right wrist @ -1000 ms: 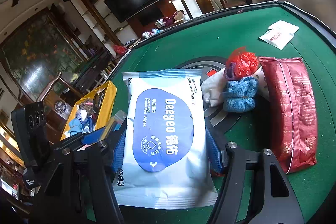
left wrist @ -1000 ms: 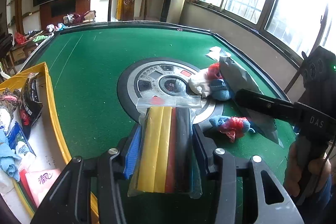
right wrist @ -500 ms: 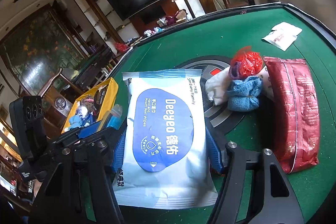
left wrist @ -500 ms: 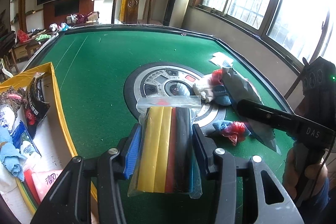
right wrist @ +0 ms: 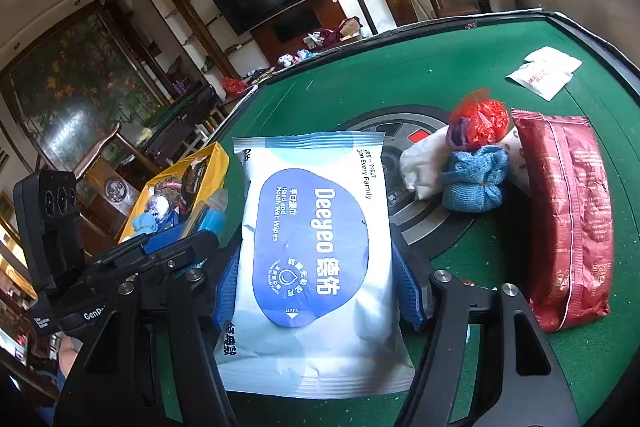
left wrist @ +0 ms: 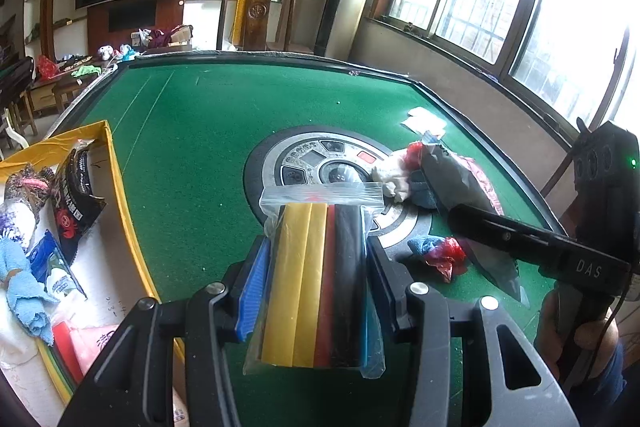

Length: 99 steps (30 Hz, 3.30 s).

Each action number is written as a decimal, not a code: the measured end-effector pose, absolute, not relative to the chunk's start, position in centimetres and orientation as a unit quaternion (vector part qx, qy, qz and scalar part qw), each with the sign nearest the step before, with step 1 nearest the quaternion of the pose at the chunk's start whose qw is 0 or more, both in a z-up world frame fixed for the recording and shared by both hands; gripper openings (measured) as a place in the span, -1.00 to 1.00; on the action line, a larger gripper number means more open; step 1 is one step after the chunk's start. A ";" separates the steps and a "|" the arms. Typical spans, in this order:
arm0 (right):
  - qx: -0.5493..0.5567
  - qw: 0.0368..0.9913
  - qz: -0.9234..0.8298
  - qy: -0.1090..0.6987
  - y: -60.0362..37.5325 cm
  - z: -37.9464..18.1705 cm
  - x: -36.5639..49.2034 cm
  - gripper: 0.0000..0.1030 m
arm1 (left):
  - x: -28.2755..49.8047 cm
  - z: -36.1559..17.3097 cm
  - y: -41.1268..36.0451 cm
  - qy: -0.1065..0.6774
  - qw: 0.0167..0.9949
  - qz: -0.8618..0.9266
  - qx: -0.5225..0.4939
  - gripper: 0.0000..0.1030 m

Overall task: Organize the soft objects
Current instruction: 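Lift strip pack with left gripper while right gripper holds Deeyeo wipes pack, then carry strip pack with left gripper while right gripper carries wipes pack into box, then open both grippers in the box and move them back over the table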

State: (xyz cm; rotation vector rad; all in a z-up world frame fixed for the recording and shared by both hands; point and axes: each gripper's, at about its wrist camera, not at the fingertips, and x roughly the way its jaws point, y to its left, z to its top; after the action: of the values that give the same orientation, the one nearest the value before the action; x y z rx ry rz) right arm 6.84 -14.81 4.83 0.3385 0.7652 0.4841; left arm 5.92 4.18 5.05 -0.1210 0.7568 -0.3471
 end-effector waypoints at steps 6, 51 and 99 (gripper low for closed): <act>0.157 0.885 0.240 0.368 -14.4 4.7 7.0 0.25 | 5.7 5.5 5.0 0.360 0.917 -0.160 -0.065 -0.08; 0.034 0.834 0.351 0.424 10.6 2.5 9.7 0.26 | -2.1 2.7 24.0 0.310 0.928 0.041 -0.204 -0.08; 0.075 0.856 0.322 0.398 -2.9 4.5 6.3 0.29 | -3.8 4.0 22.7 0.261 0.949 0.045 -0.173 0.27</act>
State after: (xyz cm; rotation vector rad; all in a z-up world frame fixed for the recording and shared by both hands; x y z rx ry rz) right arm 6.28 -2.88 4.51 0.1573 0.8372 0.6774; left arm -3.80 22.67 4.03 -0.3515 0.5319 0.0919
